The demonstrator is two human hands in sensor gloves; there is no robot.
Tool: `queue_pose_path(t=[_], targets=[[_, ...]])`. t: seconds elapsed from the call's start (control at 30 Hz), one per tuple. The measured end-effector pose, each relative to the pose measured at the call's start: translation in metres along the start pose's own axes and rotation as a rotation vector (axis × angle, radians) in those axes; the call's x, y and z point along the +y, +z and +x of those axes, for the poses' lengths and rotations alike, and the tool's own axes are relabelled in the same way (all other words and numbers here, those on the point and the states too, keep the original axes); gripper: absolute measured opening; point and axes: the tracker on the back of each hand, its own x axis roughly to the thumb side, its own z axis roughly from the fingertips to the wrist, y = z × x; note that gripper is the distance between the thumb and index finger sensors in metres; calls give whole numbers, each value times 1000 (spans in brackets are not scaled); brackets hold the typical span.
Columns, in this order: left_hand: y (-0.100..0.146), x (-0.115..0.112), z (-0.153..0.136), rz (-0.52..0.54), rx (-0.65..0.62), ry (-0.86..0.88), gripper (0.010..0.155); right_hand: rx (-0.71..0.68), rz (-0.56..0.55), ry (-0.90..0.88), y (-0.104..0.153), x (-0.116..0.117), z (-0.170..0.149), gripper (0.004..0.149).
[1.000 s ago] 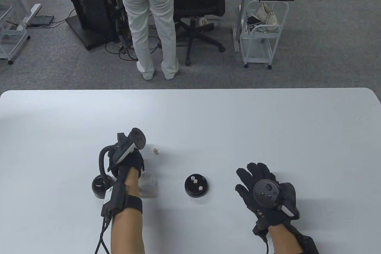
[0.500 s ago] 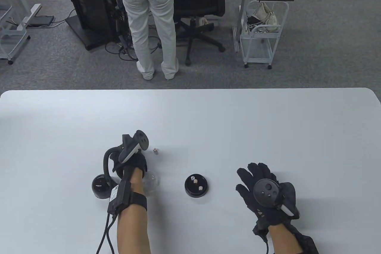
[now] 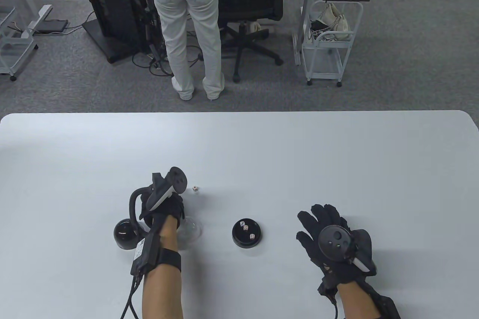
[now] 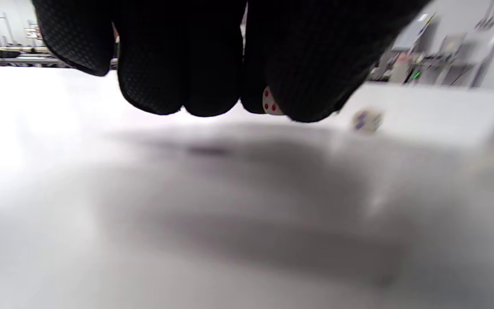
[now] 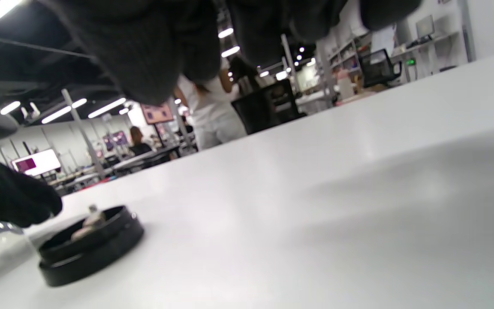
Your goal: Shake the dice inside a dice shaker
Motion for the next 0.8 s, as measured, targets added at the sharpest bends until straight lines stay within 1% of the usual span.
queue_pose_path(t=[0.1, 0.2, 0.3, 0.33, 0.4, 0.53, 0.63, 0.67, 0.7, 0.77, 0.8], targets=[[18, 14, 18, 39, -120, 46, 46, -4, 1, 5, 0, 0, 1, 54], [40, 20, 45, 31, -265, 91, 46, -8, 1, 11, 0, 1, 1, 54], [60, 13, 76, -15, -401, 119, 46, -12, 1, 18, 1, 2, 3, 54], [63, 10, 82, -25, -420, 116, 46, -12, 1, 20, 1, 2, 3, 54], [72, 1, 102, -80, -471, 76, 46, -15, 1, 24, 1, 2, 4, 54], [81, -13, 124, -131, -511, 22, 46, -11, 4, 28, 1, 3, 4, 54], [80, -18, 129, -166, -520, 10, 47, -9, -1, 26, 2, 2, 4, 54], [79, -17, 127, -170, -527, 26, 51, -9, -4, 24, 2, 1, 4, 54], [78, -15, 124, -159, -523, 57, 53, -9, -7, 23, 2, 1, 4, 54], [72, -7, 116, -118, -489, 97, 51, -9, -10, 24, 2, 1, 4, 55], [67, 0, 109, -81, -447, 95, 51, -9, -11, 23, 2, 1, 4, 54]])
